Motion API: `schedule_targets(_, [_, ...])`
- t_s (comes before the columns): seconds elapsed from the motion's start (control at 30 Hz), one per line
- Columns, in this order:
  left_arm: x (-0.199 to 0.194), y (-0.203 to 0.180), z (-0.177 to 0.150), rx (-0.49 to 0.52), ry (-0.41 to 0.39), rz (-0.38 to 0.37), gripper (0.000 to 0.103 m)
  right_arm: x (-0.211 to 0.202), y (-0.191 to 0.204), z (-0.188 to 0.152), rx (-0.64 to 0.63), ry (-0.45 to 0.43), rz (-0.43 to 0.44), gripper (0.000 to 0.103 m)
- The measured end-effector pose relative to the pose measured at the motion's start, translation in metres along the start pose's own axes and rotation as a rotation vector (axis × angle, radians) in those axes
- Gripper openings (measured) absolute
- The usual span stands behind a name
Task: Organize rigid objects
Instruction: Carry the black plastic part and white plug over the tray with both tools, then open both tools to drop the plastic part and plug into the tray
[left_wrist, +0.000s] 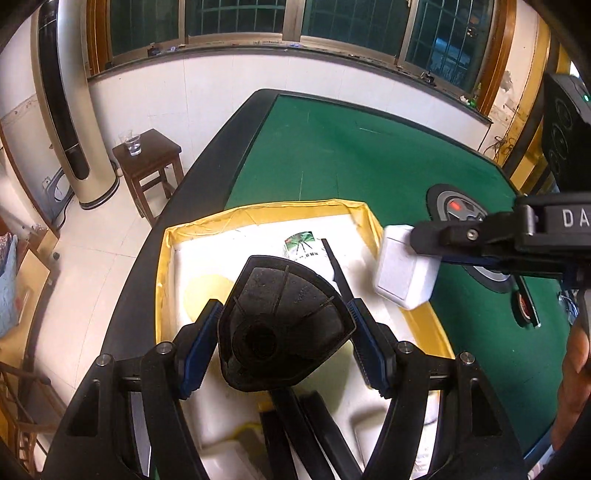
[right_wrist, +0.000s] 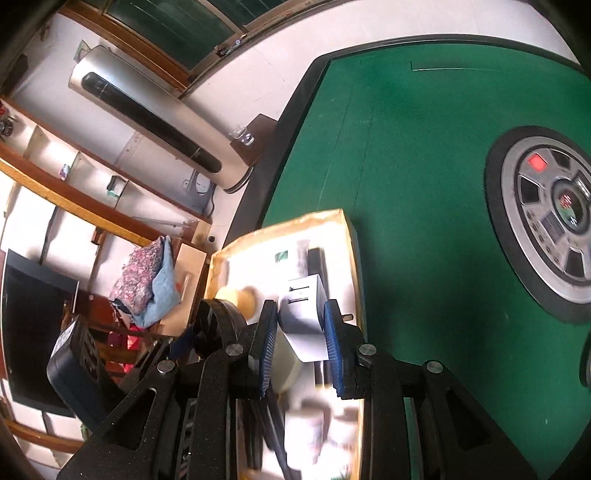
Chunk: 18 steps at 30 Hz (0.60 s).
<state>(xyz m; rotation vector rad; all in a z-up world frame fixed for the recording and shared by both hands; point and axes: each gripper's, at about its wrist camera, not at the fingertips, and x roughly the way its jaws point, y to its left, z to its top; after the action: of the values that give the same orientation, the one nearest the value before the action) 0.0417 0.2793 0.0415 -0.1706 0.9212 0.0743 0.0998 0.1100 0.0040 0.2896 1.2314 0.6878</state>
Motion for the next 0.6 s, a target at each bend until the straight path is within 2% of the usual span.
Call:
schedule_targets(0.33, [0.007,-0.001,-0.002,0.023,0.008,-0.002,0.068,0.023,0.013,0.008,-0.040,0.011,-0.054,0.023])
schedule_targets(0.6, [0.010,-0.003,0.001,0.045,0.016,-0.009,0.068,0.024,0.015,0.013,-0.088,-0.002,-0.101,0.023])
